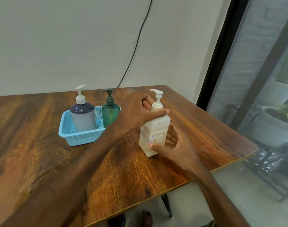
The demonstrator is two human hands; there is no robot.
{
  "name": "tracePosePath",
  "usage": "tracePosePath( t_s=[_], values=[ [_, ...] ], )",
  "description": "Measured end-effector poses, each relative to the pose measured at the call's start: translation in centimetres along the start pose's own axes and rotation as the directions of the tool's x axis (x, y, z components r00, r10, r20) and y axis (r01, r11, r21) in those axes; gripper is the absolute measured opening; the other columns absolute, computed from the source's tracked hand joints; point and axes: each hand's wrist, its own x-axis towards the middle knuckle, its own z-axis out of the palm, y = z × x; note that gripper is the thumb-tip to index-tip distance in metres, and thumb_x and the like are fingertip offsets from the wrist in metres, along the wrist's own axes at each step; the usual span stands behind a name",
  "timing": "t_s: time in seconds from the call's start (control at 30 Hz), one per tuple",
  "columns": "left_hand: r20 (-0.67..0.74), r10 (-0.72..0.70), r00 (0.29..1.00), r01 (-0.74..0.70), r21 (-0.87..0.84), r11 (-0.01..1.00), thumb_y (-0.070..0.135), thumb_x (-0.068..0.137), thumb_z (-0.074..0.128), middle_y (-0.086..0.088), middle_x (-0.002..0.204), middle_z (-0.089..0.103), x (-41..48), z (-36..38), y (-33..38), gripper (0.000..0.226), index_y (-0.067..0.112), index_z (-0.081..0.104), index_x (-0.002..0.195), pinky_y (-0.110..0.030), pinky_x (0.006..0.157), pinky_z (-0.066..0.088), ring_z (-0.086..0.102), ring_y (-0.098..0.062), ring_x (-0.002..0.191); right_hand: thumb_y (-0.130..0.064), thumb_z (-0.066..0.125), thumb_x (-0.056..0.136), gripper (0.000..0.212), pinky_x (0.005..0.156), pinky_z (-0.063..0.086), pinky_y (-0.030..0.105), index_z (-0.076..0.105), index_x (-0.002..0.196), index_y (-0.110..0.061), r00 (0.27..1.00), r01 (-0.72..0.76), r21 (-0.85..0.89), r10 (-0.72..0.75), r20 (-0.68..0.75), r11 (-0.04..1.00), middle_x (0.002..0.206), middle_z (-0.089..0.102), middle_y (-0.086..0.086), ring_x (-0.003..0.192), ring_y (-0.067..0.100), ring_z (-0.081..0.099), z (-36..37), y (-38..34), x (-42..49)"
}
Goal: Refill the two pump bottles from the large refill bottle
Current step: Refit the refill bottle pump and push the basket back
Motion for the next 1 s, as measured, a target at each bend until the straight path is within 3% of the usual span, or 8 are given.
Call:
tracePosePath(
  t_s=[0.3, 0.43, 0.53, 0.67, 0.77, 0.83, 0.9, 1.0],
  values=[
    [0.002, -0.044, 0.999, 0.044, 0.033, 0.998, 0.060, 0.080, 0.080, 0.017, 0.096, 0.071, -1.9, -0.6, 0.1, 0.045, 0.027, 0.069, 0.109, -0.010, 0.068, 0.052, 0.066, 0.002, 0.086, -0.049, 0.085, 0.072, 0.063, 0.075, 0.053, 0.014, 0.048, 0.123, -0.044, 0.979, 0.042, -0.173, -0.075, -0.187, 0.984, 0.112, 0.058, -0.030, 0.095, -0.013, 0.060, 0.8, 0.1, -0.1],
    [-0.060, -0.066, 0.996, 0.073, 0.132, 0.989, 0.045, 0.088, 0.077, 0.023, 0.099, 0.068, -4.7, -2.5, -1.0, 0.027, 0.034, 0.067, 0.111, -0.005, 0.073, 0.049, 0.063, 0.008, 0.092, -0.072, 0.078, 0.062, 0.094, 0.094, 0.057, 0.040, 0.045, 0.141, -0.034, 0.983, 0.006, -0.196, -0.042, -0.178, 0.981, 0.143, 0.056, -0.012, 0.121, 0.007, 0.059, 0.6, 0.5, -0.3],
    [-0.115, -0.062, 0.991, 0.081, 0.170, 0.982, 0.038, 0.088, 0.079, 0.025, 0.101, 0.067, -7.2, -4.6, -2.1, 0.025, 0.035, 0.065, 0.109, -0.009, 0.072, 0.050, 0.063, 0.006, 0.094, -0.086, 0.073, 0.053, 0.114, 0.100, 0.052, 0.050, 0.030, 0.149, -0.041, 0.957, -0.029, -0.189, -0.027, -0.288, 0.982, 0.153, 0.044, -0.011, 0.133, 0.014, 0.051, 0.9, -0.1, -1.1],
    [-0.249, -0.088, 0.965, 0.166, 0.313, 0.935, 0.037, 0.084, 0.083, 0.020, 0.113, 0.060, -9.9, -7.5, -4.2, 0.038, 0.033, 0.061, 0.114, -0.025, 0.084, 0.055, 0.060, -0.003, 0.096, -0.051, 0.084, 0.073, 0.082, 0.102, 0.051, 0.048, 0.046, 0.141, -0.026, 0.776, 0.237, -0.239, -0.332, -0.536, 0.942, 0.148, 0.047, -0.008, 0.136, 0.012, 0.045, 2.1, -3.3, -3.1],
    [-0.283, -0.259, 0.924, 0.351, 0.355, 0.867, 0.063, 0.077, 0.078, 0.013, 0.125, 0.053, -11.6, -9.5, -7.2, 0.058, 0.042, 0.045, 0.120, -0.034, 0.104, 0.043, 0.055, -0.015, 0.113, -0.024, 0.084, 0.082, 0.050, 0.098, 0.053, 0.036, 0.060, 0.124, -0.012, 0.665, 0.472, -0.289, -0.551, -0.504, 0.833, 0.133, 0.057, -0.002, 0.125, 0.014, 0.054, 4.7, -6.2, -4.0],
    [-0.250, -0.390, 0.886, 0.457, 0.340, 0.822, 0.081, 0.066, 0.072, 0.010, 0.131, 0.053, -12.2, -11.2, -8.8, 0.079, 0.040, 0.045, 0.128, -0.039, 0.109, 0.043, 0.054, -0.016, 0.120, -0.019, 0.080, 0.086, 0.040, 0.095, 0.054, 0.023, 0.062, 0.122, -0.015, 0.726, 0.518, -0.250, -0.575, -0.377, 0.818, 0.127, 0.061, -0.003, 0.121, 0.011, 0.057, 7.1, -7.2, -3.5],
    [-0.185, -0.485, 0.854, 0.520, 0.316, 0.794, 0.082, 0.058, 0.079, 0.007, 0.126, 0.054, -12.4, -12.7, -9.9, 0.095, 0.031, 0.049, 0.133, -0.039, 0.105, 0.047, 0.056, -0.017, 0.119, -0.027, 0.075, 0.090, 0.043, 0.101, 0.047, 0.011, 0.057, 0.129, -0.026, 0.857, 0.416, -0.229, -0.464, -0.226, 0.880, 0.135, 0.056, -0.007, 0.128, 0.008, 0.052, 9.4, -7.4, -1.9],
    [-0.197, -0.542, 0.817, 0.571, 0.411, 0.711, 0.051, 0.073, 0.089, 0.001, 0.122, 0.062, -12.8, -13.5, -10.3, 0.058, 0.031, 0.056, 0.115, -0.030, 0.086, 0.054, 0.059, -0.013, 0.102, -0.040, 0.069, 0.092, 0.057, 0.113, 0.032, 0.022, 0.046, 0.144, -0.035, 0.962, 0.214, -0.384, -0.262, -0.077, 0.898, 0.155, 0.039, -0.004, 0.144, 0.014, 0.036, 11.7, -6.2, 1.3]
  ],
)
